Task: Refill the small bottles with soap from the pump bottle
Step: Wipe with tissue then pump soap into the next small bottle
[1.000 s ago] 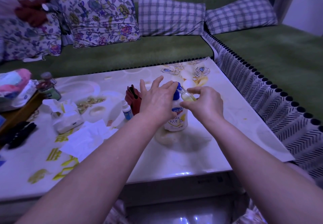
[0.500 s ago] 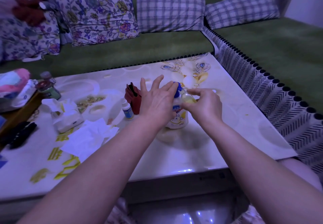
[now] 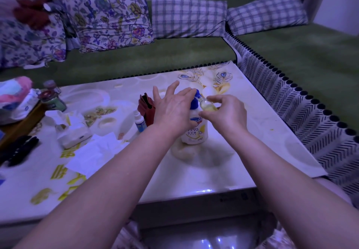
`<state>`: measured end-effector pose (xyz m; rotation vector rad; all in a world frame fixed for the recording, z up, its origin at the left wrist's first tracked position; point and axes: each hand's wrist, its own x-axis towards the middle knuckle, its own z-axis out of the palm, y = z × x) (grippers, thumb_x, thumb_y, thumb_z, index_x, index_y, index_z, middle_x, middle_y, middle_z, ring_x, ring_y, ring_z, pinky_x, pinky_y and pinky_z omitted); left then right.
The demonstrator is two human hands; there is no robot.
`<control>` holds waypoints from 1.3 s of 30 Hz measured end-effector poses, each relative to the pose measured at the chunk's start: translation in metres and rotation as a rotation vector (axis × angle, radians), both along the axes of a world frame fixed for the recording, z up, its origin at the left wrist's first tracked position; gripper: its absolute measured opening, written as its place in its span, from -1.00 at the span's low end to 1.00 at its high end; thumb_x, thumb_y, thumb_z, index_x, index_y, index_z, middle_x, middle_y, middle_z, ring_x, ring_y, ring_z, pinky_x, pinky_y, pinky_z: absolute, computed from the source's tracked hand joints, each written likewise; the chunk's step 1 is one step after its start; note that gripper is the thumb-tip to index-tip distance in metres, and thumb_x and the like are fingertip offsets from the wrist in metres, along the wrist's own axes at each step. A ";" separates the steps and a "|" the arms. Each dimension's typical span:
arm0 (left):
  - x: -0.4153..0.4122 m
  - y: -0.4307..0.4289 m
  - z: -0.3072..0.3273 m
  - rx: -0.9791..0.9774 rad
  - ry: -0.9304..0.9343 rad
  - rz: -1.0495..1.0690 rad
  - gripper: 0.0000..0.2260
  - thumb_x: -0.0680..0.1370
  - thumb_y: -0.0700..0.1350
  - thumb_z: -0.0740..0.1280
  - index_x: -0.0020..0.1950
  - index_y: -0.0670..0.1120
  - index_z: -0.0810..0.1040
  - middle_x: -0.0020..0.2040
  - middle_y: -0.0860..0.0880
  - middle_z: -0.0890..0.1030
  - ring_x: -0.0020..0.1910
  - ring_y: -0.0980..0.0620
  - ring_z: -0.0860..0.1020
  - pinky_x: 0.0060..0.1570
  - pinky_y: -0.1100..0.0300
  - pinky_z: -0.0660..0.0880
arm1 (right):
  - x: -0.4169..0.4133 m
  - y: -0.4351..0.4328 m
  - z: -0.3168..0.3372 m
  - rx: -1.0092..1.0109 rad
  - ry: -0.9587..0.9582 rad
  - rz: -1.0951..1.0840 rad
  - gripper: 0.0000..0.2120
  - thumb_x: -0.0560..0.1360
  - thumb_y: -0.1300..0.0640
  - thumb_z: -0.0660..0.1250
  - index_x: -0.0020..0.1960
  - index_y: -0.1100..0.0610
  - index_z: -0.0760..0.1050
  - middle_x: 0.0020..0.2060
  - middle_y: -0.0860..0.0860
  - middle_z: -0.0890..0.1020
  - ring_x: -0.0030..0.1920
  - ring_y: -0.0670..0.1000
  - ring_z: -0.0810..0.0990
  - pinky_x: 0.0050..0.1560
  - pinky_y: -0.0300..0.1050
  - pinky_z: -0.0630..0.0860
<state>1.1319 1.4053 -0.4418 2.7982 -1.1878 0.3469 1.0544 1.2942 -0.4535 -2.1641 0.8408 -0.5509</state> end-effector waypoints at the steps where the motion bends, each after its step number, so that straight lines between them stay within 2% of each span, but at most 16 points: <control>1: 0.000 0.000 0.000 0.000 0.003 -0.001 -0.32 0.36 0.15 0.44 0.41 0.12 0.24 0.42 0.19 0.32 0.52 -0.02 0.01 0.38 -0.33 -0.11 | 0.000 0.000 0.000 0.002 -0.002 0.000 -0.54 0.27 0.01 0.52 0.16 -0.08 0.60 0.11 -0.09 0.64 0.11 -0.02 0.59 0.14 -0.10 0.47; 12: 0.001 0.000 0.001 0.019 -0.002 -0.002 -0.29 0.36 0.14 0.45 0.43 0.10 0.23 0.44 0.17 0.30 0.52 -0.02 0.02 0.38 -0.34 -0.09 | 0.002 -0.001 -0.002 0.007 -0.001 -0.005 -0.54 0.25 0.01 0.53 0.15 -0.08 0.60 0.11 -0.09 0.64 0.12 -0.02 0.59 0.26 0.01 0.43; 16: 0.002 0.000 0.001 0.006 -0.002 -0.007 -0.30 0.35 0.13 0.45 0.42 0.11 0.24 0.43 0.18 0.31 0.51 -0.01 0.03 0.38 -0.33 -0.09 | 0.002 -0.001 -0.002 0.008 0.001 0.002 -0.54 0.26 0.01 0.53 0.15 -0.08 0.60 0.12 -0.11 0.64 0.12 -0.03 0.59 0.21 -0.05 0.45; 27: 0.001 0.001 0.000 0.008 0.005 -0.005 -0.29 0.35 0.12 0.47 0.42 0.10 0.23 0.44 0.17 0.30 0.52 -0.01 0.03 0.38 -0.34 -0.10 | 0.001 0.002 -0.001 0.004 -0.002 0.000 -0.54 0.26 0.00 0.53 0.15 -0.07 0.60 0.10 -0.10 0.65 0.11 -0.02 0.60 0.24 0.00 0.45; 33: 0.001 0.001 0.000 0.019 0.004 -0.005 -0.28 0.35 0.12 0.46 0.43 0.10 0.22 0.45 0.17 0.30 0.52 -0.02 0.03 0.38 -0.34 -0.10 | -0.001 0.001 0.001 -0.001 0.002 0.013 -0.54 0.27 0.02 0.53 0.16 -0.06 0.60 0.11 -0.09 0.65 0.10 -0.03 0.60 0.16 -0.09 0.47; 39: 0.000 0.001 0.000 0.021 0.012 -0.003 -0.27 0.35 0.13 0.47 0.43 0.10 0.21 0.45 0.17 0.29 0.52 -0.01 0.02 0.38 -0.34 -0.10 | 0.000 0.000 0.002 -0.014 0.016 0.011 -0.55 0.26 0.00 0.53 0.15 -0.07 0.60 0.10 -0.09 0.65 0.09 -0.03 0.60 0.17 -0.09 0.47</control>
